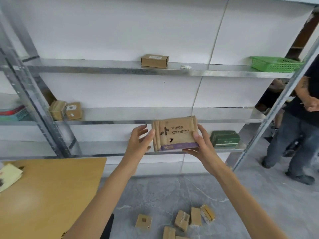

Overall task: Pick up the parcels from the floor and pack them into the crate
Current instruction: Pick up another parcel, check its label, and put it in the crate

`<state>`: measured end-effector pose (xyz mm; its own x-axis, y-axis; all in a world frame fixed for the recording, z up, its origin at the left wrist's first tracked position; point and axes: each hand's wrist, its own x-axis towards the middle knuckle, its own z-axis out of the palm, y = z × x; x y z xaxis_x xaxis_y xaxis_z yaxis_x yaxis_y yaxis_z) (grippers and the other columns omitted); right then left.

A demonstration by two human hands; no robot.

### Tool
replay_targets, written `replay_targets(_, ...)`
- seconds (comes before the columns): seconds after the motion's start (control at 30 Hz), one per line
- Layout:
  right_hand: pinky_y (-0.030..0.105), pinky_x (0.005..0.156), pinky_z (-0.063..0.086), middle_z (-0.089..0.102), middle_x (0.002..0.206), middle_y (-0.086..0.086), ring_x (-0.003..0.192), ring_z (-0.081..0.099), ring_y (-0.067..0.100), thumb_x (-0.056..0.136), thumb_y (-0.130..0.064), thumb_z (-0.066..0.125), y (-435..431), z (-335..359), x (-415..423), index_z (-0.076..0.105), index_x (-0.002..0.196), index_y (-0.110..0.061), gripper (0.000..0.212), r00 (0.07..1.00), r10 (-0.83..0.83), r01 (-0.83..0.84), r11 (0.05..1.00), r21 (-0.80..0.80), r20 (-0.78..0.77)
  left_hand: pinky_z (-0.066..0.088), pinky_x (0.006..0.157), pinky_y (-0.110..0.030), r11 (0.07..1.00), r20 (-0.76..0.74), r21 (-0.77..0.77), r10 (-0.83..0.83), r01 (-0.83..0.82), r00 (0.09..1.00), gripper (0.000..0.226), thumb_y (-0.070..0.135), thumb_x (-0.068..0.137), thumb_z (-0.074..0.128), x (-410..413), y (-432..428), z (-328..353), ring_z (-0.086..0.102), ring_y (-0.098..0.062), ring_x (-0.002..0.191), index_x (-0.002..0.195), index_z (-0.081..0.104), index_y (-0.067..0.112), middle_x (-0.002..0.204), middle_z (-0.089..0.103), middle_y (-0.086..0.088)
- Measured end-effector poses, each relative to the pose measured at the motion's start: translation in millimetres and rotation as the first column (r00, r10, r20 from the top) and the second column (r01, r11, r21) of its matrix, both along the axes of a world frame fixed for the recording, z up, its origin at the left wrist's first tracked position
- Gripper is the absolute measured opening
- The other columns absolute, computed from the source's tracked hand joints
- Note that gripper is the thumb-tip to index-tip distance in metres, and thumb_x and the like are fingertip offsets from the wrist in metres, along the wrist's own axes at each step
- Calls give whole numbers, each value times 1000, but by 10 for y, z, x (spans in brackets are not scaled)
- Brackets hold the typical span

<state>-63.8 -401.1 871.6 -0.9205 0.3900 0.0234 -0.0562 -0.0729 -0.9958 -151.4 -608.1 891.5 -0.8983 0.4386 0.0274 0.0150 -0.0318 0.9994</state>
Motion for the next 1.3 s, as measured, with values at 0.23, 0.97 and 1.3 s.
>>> replay_targets(0.23, 32, 78, 57, 67, 112, 8, 81, 70, 26, 85, -63, 36, -401, -56, 594, 46, 132, -29, 59, 993, 68, -79, 990, 120, 97, 47, 98, -34, 997, -127, -14, 74, -77, 989, 41, 33, 87, 66, 911, -427, -80, 56, -3, 116, 127, 55, 31, 124, 61, 15)
replay_targets(0.97, 30, 94, 47, 62, 121, -9, 108, 61, 9, 84, -65, 26, -3502, -168, 1953, 48, 134, -36, 62, 917, 336, -380, 901, 209, 215, 50, 86, -24, 922, -141, -83, 364, -377, 921, 35, 23, 87, 64, 2617, -3687, -190, 61, -8, 109, 122, 60, 21, 119, 65, 8)
replay_targets(1.3, 31, 95, 43, 63, 105, -15, 95, 58, 0, 99, -49, 25, -4401, -41, 2605, 49, 125, -36, 38, 898, 391, -433, 867, 246, 203, 52, 75, -17, 869, -145, -84, 474, -488, 868, 28, 22, 90, 61, 3542, -4514, -155, 63, 3, 96, 117, 62, 23, 111, 65, 15)
